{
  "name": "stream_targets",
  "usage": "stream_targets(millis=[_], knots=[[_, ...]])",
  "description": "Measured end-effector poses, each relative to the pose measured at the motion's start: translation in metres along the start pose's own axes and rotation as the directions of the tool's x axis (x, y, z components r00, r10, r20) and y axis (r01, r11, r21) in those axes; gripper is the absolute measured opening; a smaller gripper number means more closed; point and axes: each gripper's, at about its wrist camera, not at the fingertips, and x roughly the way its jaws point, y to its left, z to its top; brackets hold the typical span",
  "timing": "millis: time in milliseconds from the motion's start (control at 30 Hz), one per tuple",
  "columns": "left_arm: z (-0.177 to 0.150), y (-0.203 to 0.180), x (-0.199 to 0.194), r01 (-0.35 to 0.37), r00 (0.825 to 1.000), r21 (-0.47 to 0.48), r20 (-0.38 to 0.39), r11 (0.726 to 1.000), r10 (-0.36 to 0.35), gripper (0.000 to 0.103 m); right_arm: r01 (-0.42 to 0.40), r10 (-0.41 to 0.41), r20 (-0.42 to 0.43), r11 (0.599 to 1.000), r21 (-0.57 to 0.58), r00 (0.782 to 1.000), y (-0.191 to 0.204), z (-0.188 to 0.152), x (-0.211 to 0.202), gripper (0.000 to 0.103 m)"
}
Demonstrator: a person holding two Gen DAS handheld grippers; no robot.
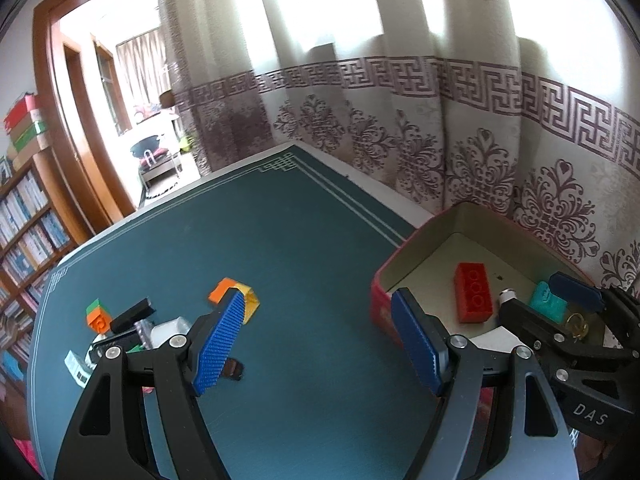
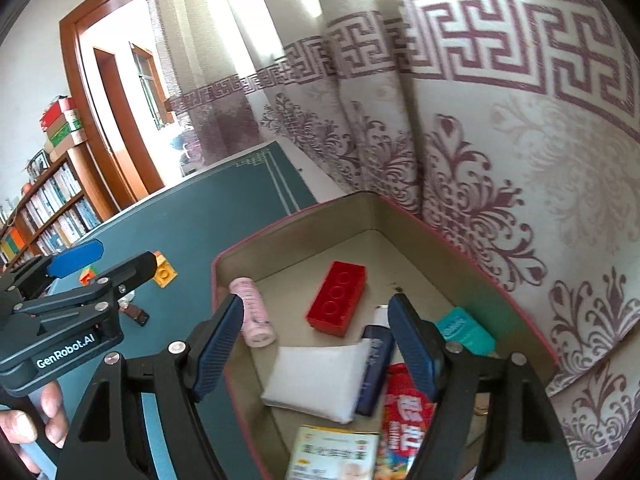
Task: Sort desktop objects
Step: 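Move both grippers back over the table toward the remaining objects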
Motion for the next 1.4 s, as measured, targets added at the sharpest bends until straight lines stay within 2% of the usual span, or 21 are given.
stream_targets(millis=[400, 700, 967, 1100, 1200, 1333, 1400], knots=[[-0.022, 0.069, 0.001, -0.072, 0.997, -0.133, -0.034, 0.988, 0.068, 0.079, -0.071, 0.068, -0.029, 0.994, -0.081, 0.997, 0.054, -0.008, 0.011, 0.078], [-0.042, 0.132, 0.001, -0.169, 0.985, -0.247, -0.076, 0.954, 0.155, 0.079, -0.13, 0.123, -0.059, 0.98, -0.15, 0.991, 0.099, -0.014, 0.023, 0.078], [-0.062, 0.187, 0.001, -0.236, 0.971, -0.351, -0.112, 0.906, 0.21, 0.079, -0.159, 0.143, -0.091, 0.966, -0.205, 0.985, 0.13, -0.019, 0.035, 0.079], [-0.073, 0.219, 0.001, -0.281, 0.96, -0.402, -0.135, 0.871, 0.247, 0.079, -0.167, 0.147, -0.103, 0.961, -0.221, 0.984, 0.141, -0.021, 0.04, 0.079], [-0.081, 0.241, 0.004, -0.323, 0.946, -0.43, -0.157, 0.843, 0.282, 0.079, -0.173, 0.15, -0.115, 0.958, -0.23, 0.982, 0.148, -0.023, 0.044, 0.079], [-0.094, 0.269, 0.014, -0.399, 0.917, -0.447, -0.211, 0.801, 0.339, 0.079, -0.185, 0.157, -0.131, 0.951, -0.247, 0.979, 0.157, -0.026, 0.049, 0.079], [-0.099, 0.28, 0.019, -0.416, 0.909, -0.466, -0.232, 0.781, 0.345, 0.079, -0.191, 0.16, -0.136, 0.948, -0.255, 0.978, 0.161, -0.028, 0.051, 0.079]])
